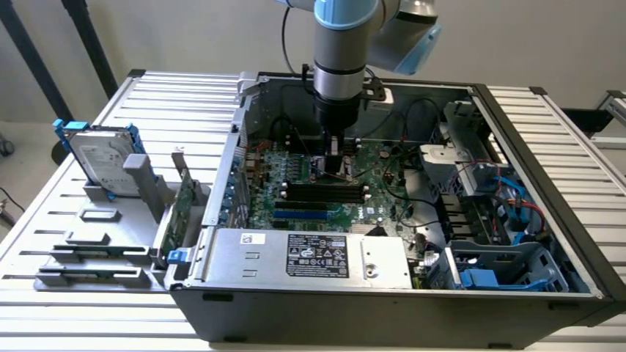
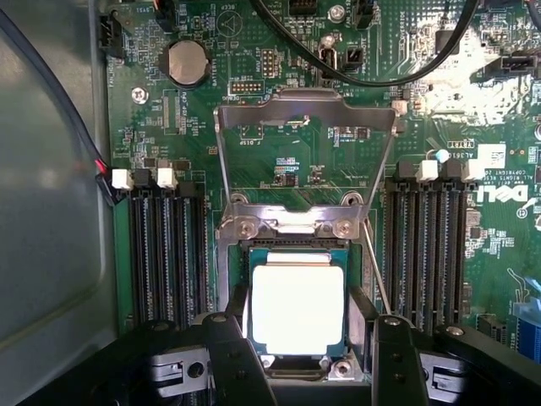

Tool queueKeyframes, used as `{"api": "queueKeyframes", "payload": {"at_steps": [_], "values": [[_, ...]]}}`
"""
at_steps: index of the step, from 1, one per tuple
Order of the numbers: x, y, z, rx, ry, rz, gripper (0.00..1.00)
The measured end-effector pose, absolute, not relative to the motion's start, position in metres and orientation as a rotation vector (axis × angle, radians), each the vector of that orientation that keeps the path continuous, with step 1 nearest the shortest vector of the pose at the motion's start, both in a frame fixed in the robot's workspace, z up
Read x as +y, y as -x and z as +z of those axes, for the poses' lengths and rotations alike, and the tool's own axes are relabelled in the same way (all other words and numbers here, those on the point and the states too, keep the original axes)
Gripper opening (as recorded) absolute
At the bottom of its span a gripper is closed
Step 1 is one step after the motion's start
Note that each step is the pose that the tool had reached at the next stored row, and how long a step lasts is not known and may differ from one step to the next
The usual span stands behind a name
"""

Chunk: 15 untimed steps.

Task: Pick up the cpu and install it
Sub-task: 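Place the cpu into insertion slot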

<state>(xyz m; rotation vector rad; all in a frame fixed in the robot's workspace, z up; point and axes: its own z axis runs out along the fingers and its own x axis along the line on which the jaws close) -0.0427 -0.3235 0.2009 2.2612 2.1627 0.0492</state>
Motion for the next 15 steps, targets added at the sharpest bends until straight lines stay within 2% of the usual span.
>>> {"api": "queueKeyframes", "payload": {"at_steps": [15], "values": [[-0.3228,0.0432,0.1982,2.175,-2.250,0.049,0.55]]}}
